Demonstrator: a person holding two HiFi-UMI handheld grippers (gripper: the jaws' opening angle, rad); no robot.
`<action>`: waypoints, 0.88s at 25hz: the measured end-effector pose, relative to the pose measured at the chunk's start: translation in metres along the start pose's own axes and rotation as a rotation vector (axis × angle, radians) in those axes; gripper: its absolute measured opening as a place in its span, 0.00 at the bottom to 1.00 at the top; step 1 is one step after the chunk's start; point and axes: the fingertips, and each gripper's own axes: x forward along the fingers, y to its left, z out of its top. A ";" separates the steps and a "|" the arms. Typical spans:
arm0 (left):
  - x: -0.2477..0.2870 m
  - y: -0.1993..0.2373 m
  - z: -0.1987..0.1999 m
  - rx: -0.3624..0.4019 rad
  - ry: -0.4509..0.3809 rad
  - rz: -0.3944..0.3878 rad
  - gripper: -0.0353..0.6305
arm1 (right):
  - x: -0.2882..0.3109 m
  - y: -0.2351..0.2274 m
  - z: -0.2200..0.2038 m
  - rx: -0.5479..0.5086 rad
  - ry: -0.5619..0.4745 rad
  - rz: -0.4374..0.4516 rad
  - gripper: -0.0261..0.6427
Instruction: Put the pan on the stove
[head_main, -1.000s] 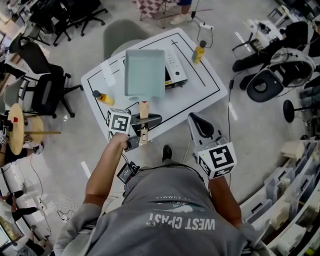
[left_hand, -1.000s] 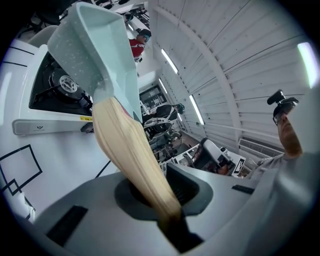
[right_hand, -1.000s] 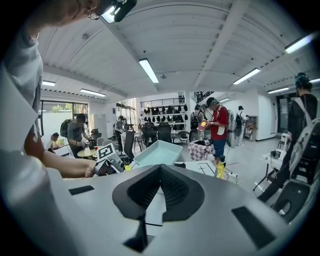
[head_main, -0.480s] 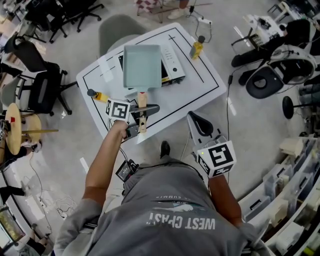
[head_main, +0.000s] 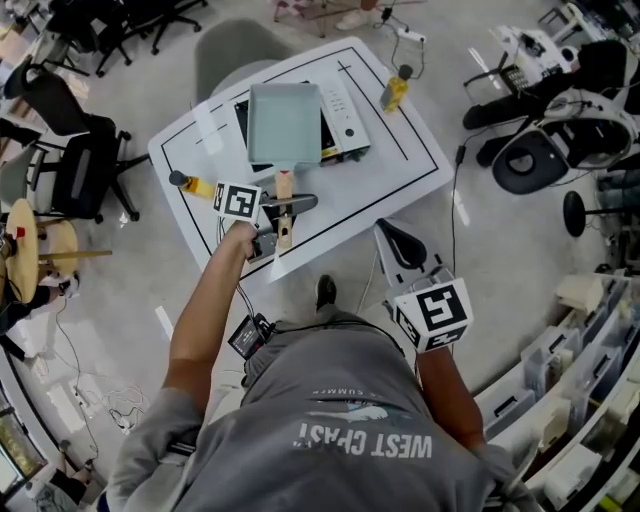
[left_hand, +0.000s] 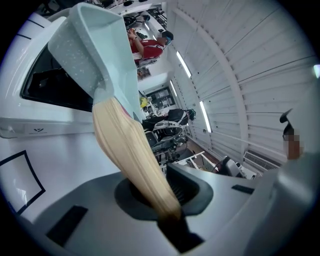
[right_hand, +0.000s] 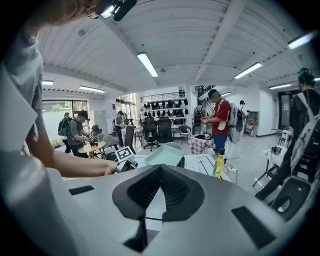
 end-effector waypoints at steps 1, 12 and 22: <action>0.001 0.002 0.001 -0.011 -0.003 -0.006 0.12 | 0.000 0.000 -0.001 0.000 0.003 0.001 0.06; 0.007 0.017 0.001 -0.149 -0.024 -0.055 0.12 | 0.002 -0.002 -0.008 -0.004 0.024 0.015 0.06; 0.002 0.022 0.032 -0.158 -0.080 -0.149 0.13 | 0.008 0.001 -0.013 -0.002 0.038 0.038 0.06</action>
